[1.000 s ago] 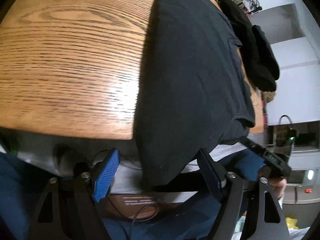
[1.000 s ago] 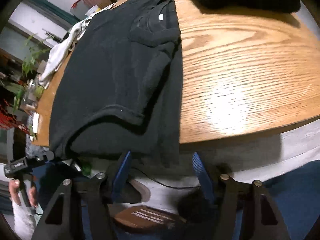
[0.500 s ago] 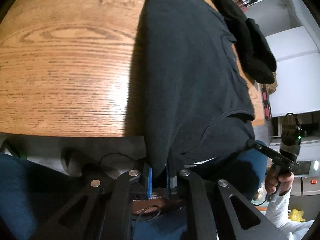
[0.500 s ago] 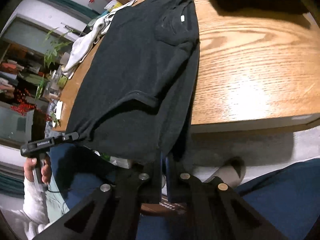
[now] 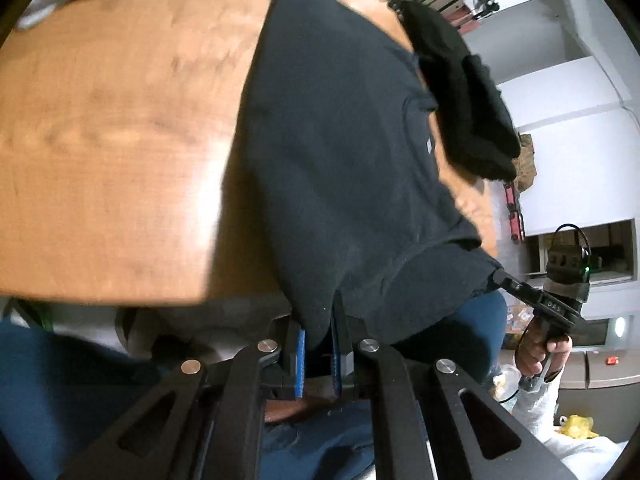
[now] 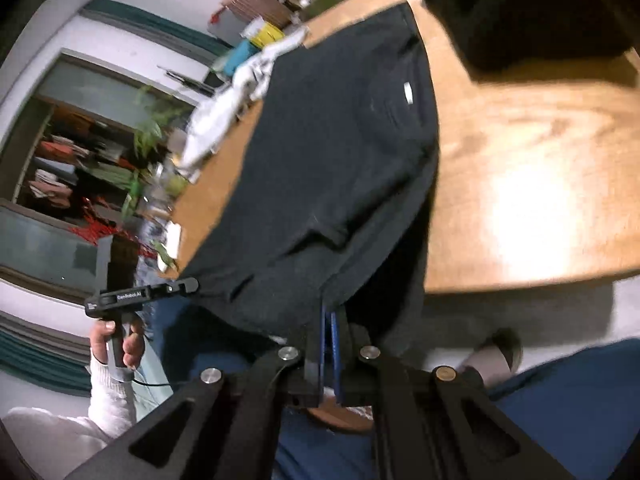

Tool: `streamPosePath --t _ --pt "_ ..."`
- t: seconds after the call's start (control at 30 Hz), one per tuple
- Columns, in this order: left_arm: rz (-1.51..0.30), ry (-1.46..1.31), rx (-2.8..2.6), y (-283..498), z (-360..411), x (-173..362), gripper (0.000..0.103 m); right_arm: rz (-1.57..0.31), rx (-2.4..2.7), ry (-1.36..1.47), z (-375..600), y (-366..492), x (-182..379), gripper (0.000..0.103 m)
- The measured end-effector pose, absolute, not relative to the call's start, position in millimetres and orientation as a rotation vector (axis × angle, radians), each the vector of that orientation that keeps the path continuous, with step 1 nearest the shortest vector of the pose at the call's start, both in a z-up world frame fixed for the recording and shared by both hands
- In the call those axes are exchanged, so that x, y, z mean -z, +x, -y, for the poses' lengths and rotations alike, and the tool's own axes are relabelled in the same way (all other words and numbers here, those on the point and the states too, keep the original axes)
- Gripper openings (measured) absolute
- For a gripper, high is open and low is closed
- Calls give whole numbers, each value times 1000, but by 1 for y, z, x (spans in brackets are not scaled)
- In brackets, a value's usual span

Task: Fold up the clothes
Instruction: 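Lift the shirt hem and fold it over the shirt, then open both tools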

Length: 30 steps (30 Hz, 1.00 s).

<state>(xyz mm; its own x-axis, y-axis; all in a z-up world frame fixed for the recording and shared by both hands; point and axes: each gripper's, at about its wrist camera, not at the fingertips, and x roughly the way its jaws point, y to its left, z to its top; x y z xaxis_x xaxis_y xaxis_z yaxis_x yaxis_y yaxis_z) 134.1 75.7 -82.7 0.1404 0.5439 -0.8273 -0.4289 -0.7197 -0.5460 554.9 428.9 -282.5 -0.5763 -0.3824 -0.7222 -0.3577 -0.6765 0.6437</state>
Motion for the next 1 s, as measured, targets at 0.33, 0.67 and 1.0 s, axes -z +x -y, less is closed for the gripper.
streamPosePath --t 0.33,0.67,1.0 --pt "95 -1595 -1760 35 -155 46 9 1258 2632 1382 -484 485 246 4" --pt "128 -1596 -1775 -87 -243 45 9 1161 2783 1468 -563 376 234 4" --pt "124 -1674 -1810 -177 -301 83 9 1035 2820 1655 -627 263 256 4"
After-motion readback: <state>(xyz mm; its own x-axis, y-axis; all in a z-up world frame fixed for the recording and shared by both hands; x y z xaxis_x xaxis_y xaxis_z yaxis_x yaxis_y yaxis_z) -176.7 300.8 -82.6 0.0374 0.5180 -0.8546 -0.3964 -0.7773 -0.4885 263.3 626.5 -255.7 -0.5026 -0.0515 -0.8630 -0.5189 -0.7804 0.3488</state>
